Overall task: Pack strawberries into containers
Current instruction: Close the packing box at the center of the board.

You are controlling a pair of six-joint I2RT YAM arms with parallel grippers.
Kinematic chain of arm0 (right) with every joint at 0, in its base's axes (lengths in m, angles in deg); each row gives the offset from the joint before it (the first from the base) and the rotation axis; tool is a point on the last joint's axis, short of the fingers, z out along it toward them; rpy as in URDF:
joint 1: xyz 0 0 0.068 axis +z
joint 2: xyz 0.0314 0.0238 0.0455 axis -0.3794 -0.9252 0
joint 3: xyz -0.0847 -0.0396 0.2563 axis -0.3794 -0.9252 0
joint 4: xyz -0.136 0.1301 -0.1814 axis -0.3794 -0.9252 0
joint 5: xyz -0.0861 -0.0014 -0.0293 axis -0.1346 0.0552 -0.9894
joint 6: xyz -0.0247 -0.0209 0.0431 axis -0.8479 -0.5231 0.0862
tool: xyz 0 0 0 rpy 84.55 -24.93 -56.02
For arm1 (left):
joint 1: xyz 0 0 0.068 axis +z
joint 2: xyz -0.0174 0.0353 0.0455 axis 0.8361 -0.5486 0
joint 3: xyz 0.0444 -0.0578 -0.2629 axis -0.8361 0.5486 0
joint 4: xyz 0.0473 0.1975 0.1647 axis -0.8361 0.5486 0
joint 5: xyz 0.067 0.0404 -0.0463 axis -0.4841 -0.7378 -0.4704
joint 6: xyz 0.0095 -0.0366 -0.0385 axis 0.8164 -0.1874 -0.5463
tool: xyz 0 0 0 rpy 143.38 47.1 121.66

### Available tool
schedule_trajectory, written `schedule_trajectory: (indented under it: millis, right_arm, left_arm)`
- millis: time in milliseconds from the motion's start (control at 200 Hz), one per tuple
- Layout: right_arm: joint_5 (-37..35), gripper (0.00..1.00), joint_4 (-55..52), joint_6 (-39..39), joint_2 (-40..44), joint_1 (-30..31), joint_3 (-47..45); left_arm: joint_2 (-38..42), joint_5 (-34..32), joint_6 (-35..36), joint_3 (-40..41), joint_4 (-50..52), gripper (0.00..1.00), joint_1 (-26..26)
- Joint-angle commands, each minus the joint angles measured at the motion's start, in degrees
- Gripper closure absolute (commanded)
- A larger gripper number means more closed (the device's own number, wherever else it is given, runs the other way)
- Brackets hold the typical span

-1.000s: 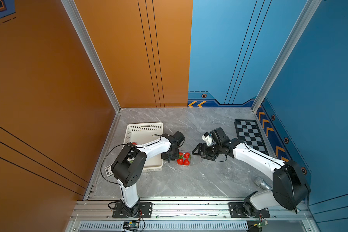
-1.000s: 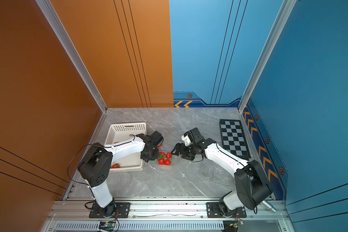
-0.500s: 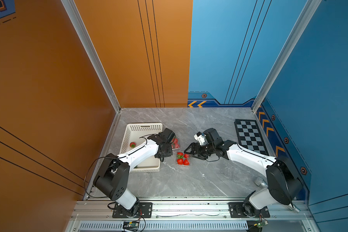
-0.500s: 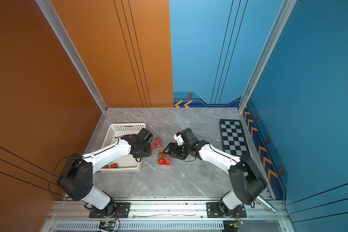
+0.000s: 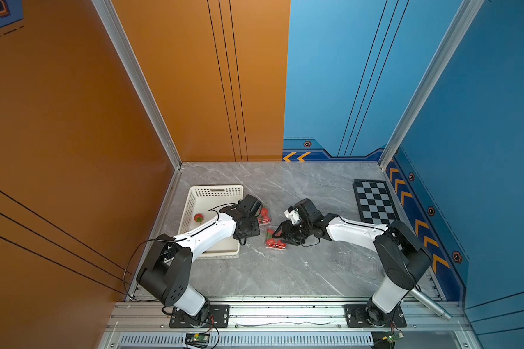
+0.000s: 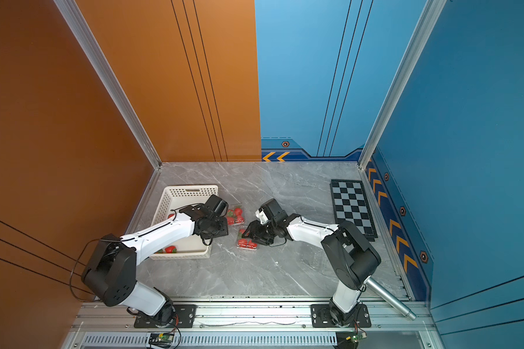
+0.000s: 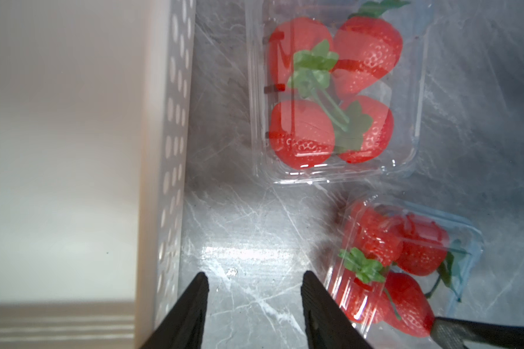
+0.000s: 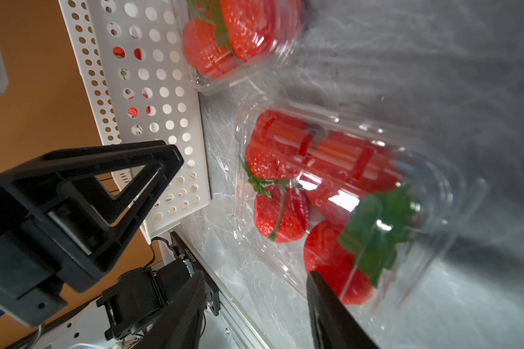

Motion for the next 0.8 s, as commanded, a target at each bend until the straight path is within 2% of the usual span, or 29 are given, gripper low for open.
schedule_trajectory:
  millis: [0,250,531,796]
  right_arm:
    - [-2.4,0.48,-1.9,0.2,-1.4,0.7,2.0]
    - [-4.6,0.55,-4.7,-0.5,-1.8,1.0,2.7]
    - [-4.9,0.56,-5.9,-1.2,-1.0,1.0,2.2]
    - [-4.7,0.56,-6.0,-1.5,-0.1,0.6,1.2]
  left_arm:
    - [0.7,3.1,0.9,0.7,-1.8,0.46,-0.2]
    - [-2.2,6.5,1.1,-0.1,-5.0,0.43,-2.5]
    - [-4.8,10.1,-0.6,1.1,-10.3,0.42,-2.6]
    - [-4.0,13.2,-2.6,4.1,-14.2,0.41,-2.1]
